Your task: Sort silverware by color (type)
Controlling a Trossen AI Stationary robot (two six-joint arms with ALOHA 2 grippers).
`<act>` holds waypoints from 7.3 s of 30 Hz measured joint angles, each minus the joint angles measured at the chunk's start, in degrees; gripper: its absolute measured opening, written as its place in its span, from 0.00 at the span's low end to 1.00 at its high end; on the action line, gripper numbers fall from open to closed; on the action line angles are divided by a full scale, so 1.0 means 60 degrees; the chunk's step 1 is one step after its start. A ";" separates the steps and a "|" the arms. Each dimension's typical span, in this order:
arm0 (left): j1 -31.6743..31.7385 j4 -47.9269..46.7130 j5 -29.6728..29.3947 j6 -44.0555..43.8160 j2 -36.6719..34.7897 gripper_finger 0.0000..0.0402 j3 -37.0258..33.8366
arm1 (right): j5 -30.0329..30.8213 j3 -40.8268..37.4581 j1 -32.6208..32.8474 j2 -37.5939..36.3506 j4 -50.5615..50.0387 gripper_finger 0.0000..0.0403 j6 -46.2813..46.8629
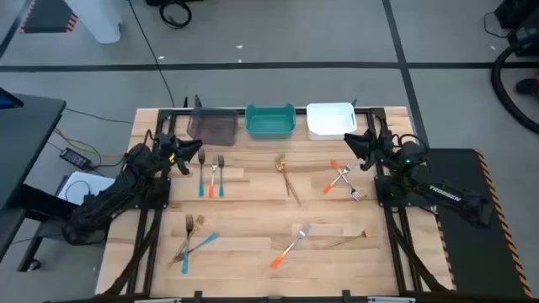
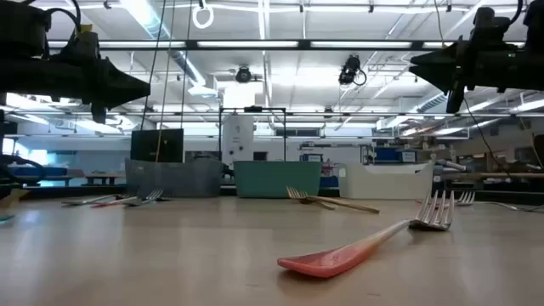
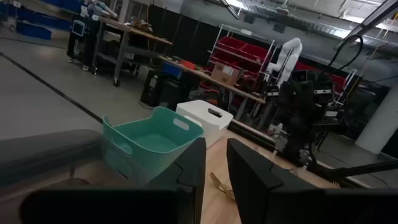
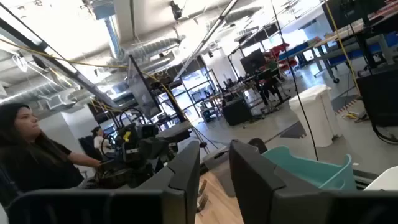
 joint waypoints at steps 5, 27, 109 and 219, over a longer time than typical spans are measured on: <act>-0.0001 0.0000 -0.0004 0.0000 -0.0001 0.18 0.0003 | -0.0002 0.0000 0.0002 0.0000 0.0003 0.24 0.0002; -0.0002 0.0000 0.0000 0.0000 0.0000 0.18 0.0003 | 0.0000 -0.0001 0.0003 0.0001 0.0000 0.24 0.0001; -0.0002 0.0372 -0.0664 -0.0192 0.0006 0.18 0.0002 | 0.0909 -0.0001 0.0001 0.0002 0.1037 0.24 0.0738; -0.3914 -0.1297 -0.2116 -0.2320 0.8633 0.25 0.5482 | 0.0946 0.6823 0.2334 0.8633 -0.8860 0.24 -0.0022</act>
